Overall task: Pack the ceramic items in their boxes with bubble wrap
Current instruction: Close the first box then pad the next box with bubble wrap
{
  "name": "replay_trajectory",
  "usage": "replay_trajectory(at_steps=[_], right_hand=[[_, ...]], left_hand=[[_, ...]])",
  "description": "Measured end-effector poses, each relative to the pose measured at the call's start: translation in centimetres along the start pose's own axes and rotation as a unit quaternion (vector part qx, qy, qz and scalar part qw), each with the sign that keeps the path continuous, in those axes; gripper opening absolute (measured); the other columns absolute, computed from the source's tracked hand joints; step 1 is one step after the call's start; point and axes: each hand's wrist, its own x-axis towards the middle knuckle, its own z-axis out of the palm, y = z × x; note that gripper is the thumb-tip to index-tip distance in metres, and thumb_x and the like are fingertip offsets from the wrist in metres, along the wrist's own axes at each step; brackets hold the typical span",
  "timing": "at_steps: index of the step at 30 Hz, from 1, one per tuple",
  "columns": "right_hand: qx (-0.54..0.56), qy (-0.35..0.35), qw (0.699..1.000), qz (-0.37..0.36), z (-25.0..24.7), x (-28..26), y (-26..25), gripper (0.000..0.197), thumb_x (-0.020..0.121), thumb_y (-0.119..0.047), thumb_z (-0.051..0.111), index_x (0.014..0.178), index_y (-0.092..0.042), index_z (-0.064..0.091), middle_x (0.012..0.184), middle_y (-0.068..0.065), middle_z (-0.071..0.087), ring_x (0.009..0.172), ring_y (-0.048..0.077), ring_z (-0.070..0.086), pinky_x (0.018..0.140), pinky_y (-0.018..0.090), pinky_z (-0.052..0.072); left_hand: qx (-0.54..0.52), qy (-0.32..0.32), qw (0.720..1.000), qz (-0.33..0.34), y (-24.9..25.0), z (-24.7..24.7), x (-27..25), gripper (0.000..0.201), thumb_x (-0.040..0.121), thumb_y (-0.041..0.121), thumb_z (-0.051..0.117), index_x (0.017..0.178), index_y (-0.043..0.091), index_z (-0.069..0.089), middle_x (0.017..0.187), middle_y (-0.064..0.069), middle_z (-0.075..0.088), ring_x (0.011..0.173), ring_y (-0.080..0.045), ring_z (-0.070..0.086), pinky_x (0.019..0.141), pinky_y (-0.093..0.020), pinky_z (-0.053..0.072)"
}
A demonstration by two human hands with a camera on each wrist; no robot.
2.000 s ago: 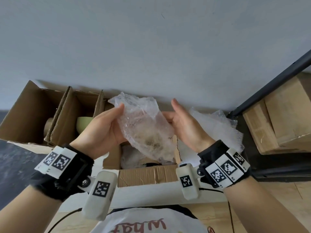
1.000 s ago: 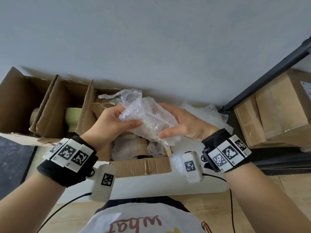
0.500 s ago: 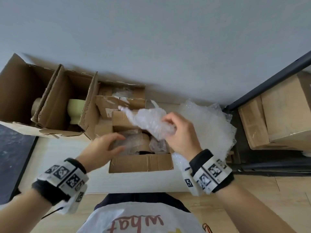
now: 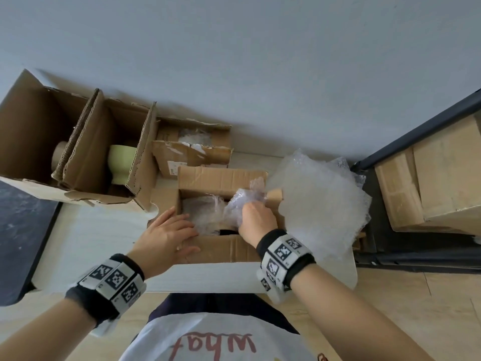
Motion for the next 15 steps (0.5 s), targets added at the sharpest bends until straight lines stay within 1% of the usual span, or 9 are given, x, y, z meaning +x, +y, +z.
replay_trajectory(at_steps=[3,6,8,9,11,12,13,14,15], right_hand=[[0.038,-0.122,0.991,0.038,-0.1,1.2,-0.1,0.025,0.087,-0.011,0.053,0.109,-0.002,0.059,0.091,0.011,0.058,0.087,0.029,0.06,0.066,0.03,0.041],[0.035,-0.222,0.974,0.038,-1.1,1.9,-0.1,0.029,0.089,-0.01,0.047,0.115,0.001,0.056,0.091,0.011,0.055,0.078,0.022,0.05,0.069,0.029,0.039],[0.041,-0.263,0.964,0.016,-2.0,1.9,-0.1,0.03,0.091,-0.012,0.045,0.116,0.001,0.056,0.094,0.012,0.054,0.085,0.025,0.052,0.073,0.029,0.038],[0.042,-0.269,0.962,0.002,-2.6,1.8,-0.1,0.026,0.092,-0.012,0.044,0.11,-0.001,0.059,0.093,0.012,0.054,0.089,0.027,0.051,0.075,0.029,0.037],[0.038,-0.258,0.965,-0.023,-3.5,1.3,0.3,0.017,0.09,-0.009,0.044,0.081,-0.012,0.058,0.08,0.005,0.051,0.089,0.025,0.049,0.073,0.029,0.037],[0.046,-0.239,0.969,-0.033,-3.8,1.0,0.8,0.02,0.089,-0.006,0.043,0.075,-0.016,0.054,0.079,0.003,0.051,0.089,0.024,0.051,0.071,0.03,0.039],[0.059,-0.205,0.976,-0.047,-4.2,0.6,1.3,0.021,0.088,-0.003,0.043,0.081,-0.015,0.058,0.085,0.004,0.056,0.091,0.025,0.055,0.071,0.03,0.043],[0.066,-0.148,0.984,-0.071,-4.4,0.2,1.9,0.026,0.088,0.001,0.044,0.097,-0.013,0.063,0.097,0.006,0.061,0.095,0.025,0.058,0.075,0.03,0.047],[0.058,-0.078,0.99,-0.105,-4.3,-0.1,2.5,0.035,0.088,0.004,0.046,0.114,-0.013,0.062,0.111,0.008,0.062,0.1,0.025,0.059,0.081,0.032,0.049]], left_hand=[[-0.012,0.007,1.0,0.001,-0.3,0.5,-0.1,0.079,0.092,0.066,0.012,0.092,0.019,0.075,0.096,0.004,0.073,0.107,-0.02,0.064,0.107,-0.04,0.033],[-0.016,0.018,1.0,0.001,-0.4,1.0,0.0,0.078,0.092,0.066,0.013,0.093,0.018,0.075,0.094,0.004,0.073,0.108,-0.021,0.064,0.108,-0.037,0.023],[-0.022,0.027,0.999,0.002,-0.4,1.0,0.1,0.077,0.092,0.065,0.014,0.091,0.018,0.075,0.091,0.004,0.073,0.106,-0.022,0.065,0.106,-0.037,0.022],[-0.024,0.03,0.999,0.001,-0.4,1.0,0.1,0.077,0.092,0.065,0.014,0.09,0.018,0.075,0.091,0.004,0.073,0.105,-0.022,0.065,0.106,-0.037,0.023],[-0.02,0.032,0.999,0.0,-0.5,1.1,0.1,0.076,0.092,0.065,0.015,0.09,0.018,0.075,0.09,0.004,0.073,0.105,-0.022,0.065,0.106,-0.038,0.024],[-0.016,0.029,0.999,-0.001,-0.5,1.2,0.1,0.074,0.091,0.066,0.018,0.091,0.018,0.075,0.091,0.004,0.073,0.106,-0.022,0.065,0.106,-0.038,0.025],[-0.012,0.028,1.0,-0.003,-0.5,1.4,0.1,0.069,0.089,0.065,0.024,0.092,0.018,0.074,0.091,0.004,0.073,0.107,-0.022,0.064,0.107,-0.039,0.026],[-0.009,0.028,1.0,-0.004,-0.5,1.5,0.1,0.063,0.087,0.063,0.029,0.092,0.018,0.074,0.091,0.004,0.073,0.107,-0.022,0.064,0.108,-0.041,0.027],[-0.006,0.03,1.0,-0.004,-0.5,1.6,0.0,0.06,0.086,0.061,0.032,0.093,0.018,0.074,0.091,0.003,0.073,0.107,-0.022,0.064,0.108,-0.042,0.029]])
